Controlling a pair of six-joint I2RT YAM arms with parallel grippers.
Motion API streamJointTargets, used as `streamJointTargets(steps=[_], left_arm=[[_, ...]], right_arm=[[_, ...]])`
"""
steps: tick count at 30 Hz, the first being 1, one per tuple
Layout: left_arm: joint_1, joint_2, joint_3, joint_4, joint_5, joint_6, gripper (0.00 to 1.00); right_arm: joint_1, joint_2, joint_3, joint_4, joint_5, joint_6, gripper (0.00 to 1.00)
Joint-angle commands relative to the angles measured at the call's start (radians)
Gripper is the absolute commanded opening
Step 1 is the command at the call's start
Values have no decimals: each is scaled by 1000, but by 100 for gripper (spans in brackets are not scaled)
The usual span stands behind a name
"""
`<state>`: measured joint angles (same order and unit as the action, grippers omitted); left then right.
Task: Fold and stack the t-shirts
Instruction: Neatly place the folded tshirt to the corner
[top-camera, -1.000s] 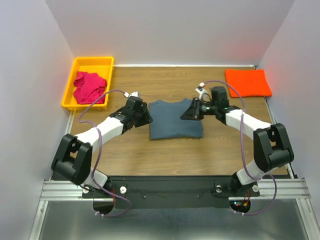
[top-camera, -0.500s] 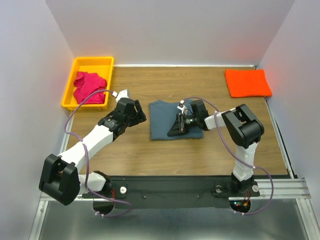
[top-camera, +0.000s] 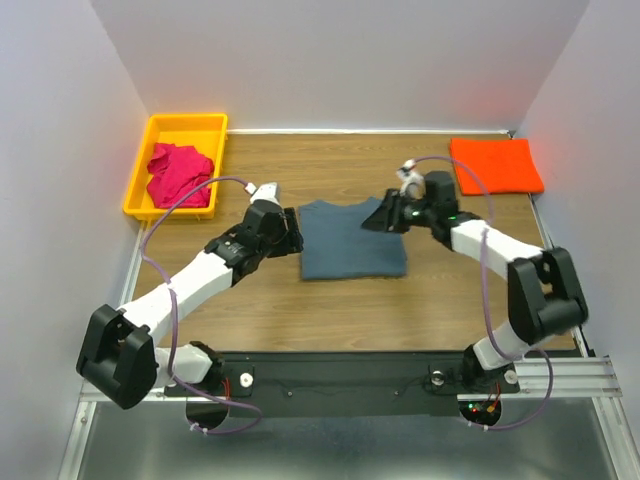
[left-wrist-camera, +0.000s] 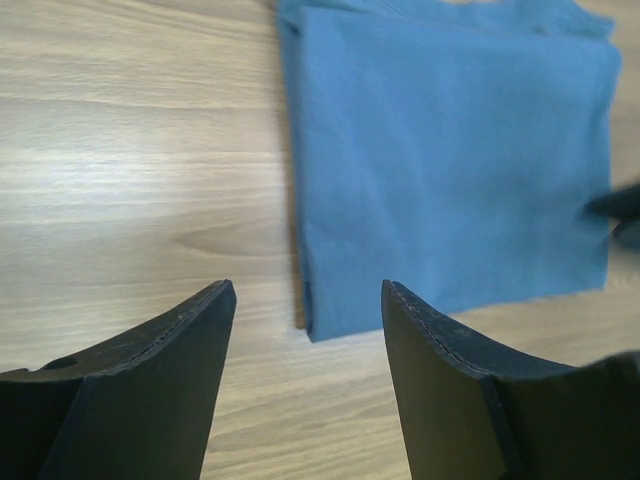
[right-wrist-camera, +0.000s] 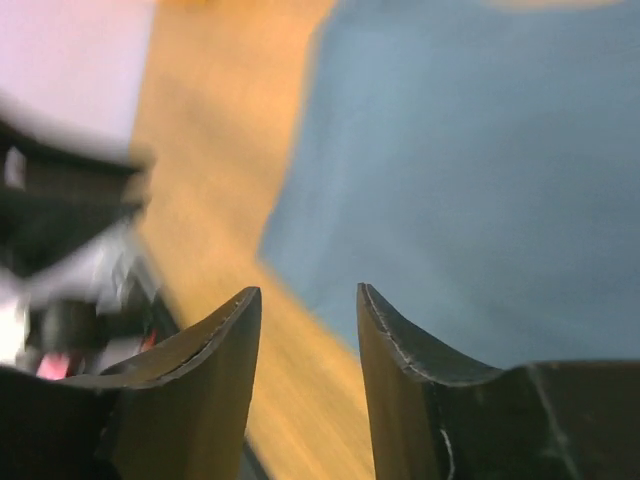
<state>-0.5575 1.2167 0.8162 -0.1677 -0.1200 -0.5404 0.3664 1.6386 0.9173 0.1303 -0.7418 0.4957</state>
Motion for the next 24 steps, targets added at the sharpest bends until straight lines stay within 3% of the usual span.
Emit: streamJointTargets(steps=[1, 4, 7, 9, 10, 13, 24], left_arm=[[-79, 17, 78, 30, -43, 82, 71], [-136, 65, 119, 20, -49, 103, 74], [-209, 104, 174, 16, -75, 126, 75], [-266, 156, 211, 11, -96, 152, 75], [-283, 176, 254, 10, -101, 158, 75], [-355, 274, 360, -9, -110, 181, 76], [-594, 734, 793, -139, -240, 315, 74]], right_arm=[[-237, -164, -18, -213, 154, 3, 54], [-392, -281, -57, -356, 191, -32, 67], [-467, -364, -46, -489, 280, -83, 74], [-492, -405, -37, -598, 453, -86, 78], [-497, -451, -38, -641, 554, -76, 85], [-498, -529, -47, -679, 671, -20, 100], [-500, -573, -52, -729, 878, 4, 100]])
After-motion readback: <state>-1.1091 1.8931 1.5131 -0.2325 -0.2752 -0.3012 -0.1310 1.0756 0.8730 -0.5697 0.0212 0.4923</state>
